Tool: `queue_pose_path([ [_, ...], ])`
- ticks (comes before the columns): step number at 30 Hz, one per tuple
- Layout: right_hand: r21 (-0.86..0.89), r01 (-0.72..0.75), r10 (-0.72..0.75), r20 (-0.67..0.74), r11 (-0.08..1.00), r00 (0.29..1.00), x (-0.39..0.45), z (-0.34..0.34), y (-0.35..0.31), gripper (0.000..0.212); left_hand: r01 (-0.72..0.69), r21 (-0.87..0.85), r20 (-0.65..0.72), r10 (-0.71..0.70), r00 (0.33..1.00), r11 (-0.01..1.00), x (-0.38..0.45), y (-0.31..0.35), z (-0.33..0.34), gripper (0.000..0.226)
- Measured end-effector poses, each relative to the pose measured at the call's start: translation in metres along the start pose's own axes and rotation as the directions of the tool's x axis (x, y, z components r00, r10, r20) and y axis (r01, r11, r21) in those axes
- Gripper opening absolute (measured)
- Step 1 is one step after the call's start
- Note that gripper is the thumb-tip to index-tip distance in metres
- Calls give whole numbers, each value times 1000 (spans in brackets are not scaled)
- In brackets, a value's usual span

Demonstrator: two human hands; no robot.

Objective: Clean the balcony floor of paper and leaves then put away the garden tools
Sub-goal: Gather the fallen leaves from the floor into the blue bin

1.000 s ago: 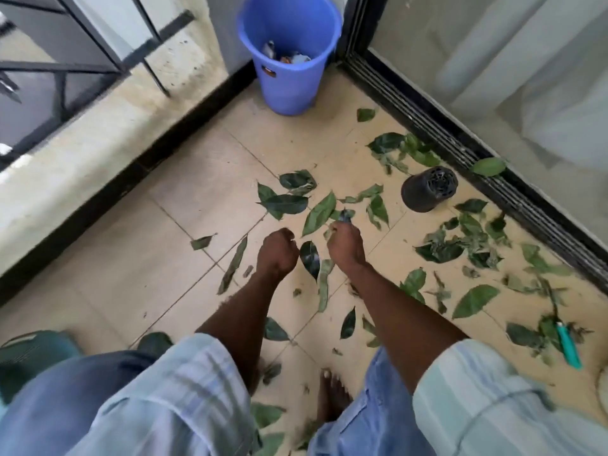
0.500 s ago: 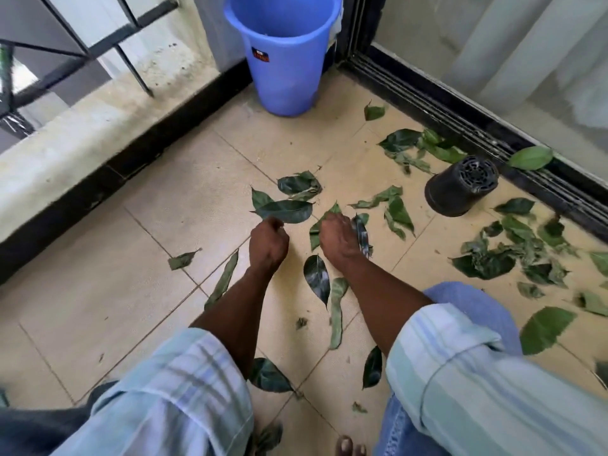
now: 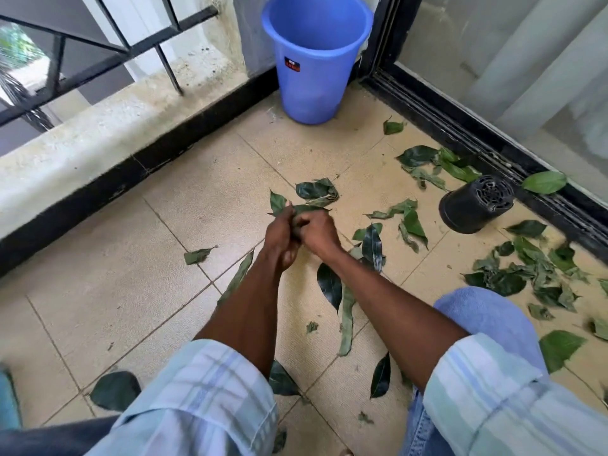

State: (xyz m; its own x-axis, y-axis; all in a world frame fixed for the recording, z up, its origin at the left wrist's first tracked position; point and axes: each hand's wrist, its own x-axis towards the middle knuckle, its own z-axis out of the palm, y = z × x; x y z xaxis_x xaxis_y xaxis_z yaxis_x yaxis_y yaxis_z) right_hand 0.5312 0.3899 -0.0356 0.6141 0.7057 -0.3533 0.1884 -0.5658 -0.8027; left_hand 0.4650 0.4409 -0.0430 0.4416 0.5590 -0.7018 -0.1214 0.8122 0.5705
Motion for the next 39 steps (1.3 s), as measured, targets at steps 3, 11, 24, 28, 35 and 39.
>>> queue_pose_path([
  [3,18,-52,43,333,998,942,8,-4,-3,25,-28,7,-193,29,981,1000,3,6,-11,24],
  [11,-565,223,-170,146,794,975,34,-6,31,63,-124,-4,-390,113,914,992,18,24,-38,32],
  [24,-459,112,-254,-260,882,932,19,18,44,31,30,116,-377,16,926,993,12,16,-50,21],
  [28,127,-18,30,-96,992,995,22,21,-8,12,-2,226,-322,77,944,974,11,19,-47,37],
  [35,169,-133,59,386,977,921,10,29,-28,18,22,197,-302,39,953,980,18,32,-45,21],
  [39,28,23,-28,234,999,972,36,15,-20,29,-31,17,-331,35,943,999,21,32,-55,26],
])
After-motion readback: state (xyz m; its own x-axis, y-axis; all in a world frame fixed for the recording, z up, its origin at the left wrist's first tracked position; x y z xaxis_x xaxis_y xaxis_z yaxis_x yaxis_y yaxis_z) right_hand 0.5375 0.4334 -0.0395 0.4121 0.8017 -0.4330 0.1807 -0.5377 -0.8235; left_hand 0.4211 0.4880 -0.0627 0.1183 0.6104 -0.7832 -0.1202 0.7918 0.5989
